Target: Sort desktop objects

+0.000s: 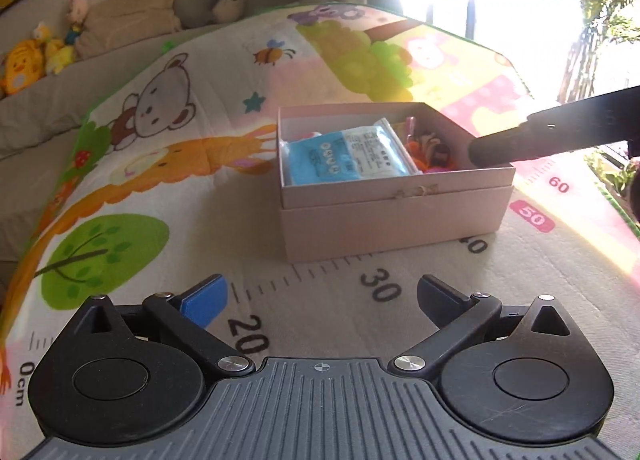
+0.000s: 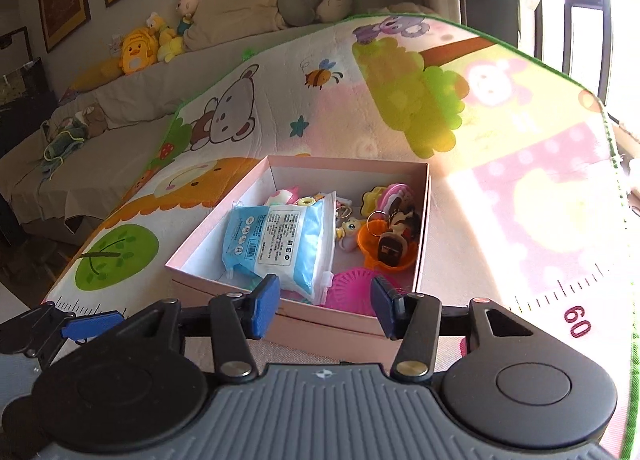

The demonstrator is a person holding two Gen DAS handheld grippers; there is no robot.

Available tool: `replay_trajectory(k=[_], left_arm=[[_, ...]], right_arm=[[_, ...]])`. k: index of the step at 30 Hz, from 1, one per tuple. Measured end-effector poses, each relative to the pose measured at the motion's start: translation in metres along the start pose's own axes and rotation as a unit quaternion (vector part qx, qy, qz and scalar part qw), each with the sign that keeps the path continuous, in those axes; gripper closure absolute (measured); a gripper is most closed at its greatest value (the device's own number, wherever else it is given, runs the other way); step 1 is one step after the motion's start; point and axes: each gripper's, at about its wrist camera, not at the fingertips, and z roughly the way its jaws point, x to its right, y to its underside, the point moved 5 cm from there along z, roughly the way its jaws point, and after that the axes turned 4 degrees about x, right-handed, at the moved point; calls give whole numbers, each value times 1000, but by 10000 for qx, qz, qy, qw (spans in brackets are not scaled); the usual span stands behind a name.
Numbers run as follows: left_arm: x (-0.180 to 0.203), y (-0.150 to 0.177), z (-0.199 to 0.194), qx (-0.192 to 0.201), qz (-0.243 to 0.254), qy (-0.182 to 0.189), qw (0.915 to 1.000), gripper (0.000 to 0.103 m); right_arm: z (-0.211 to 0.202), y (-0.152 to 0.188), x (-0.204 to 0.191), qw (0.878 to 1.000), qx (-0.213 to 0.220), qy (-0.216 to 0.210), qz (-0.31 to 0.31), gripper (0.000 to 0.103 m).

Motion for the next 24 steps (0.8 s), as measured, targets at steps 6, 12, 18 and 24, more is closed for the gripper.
replay_trajectory(k=[6, 12, 18, 24], left_arm=[[-18, 17, -5, -274, -407, -357, 9982, 0], [-16, 35, 7, -688, -655, -389, 9947, 0], [-9, 36, 10, -545, -614, -518, 9953, 0], [-8, 36, 10, -519, -606, -528, 9954, 0]], right_arm=[[-14, 53, -12, 9996, -264, 49, 133, 13], [6, 90, -16, 9951, -562, 789, -217, 0], [22, 91, 4, 9933, -656, 952, -53, 0], [34, 87, 6, 9946, -346, 976, -65, 0]])
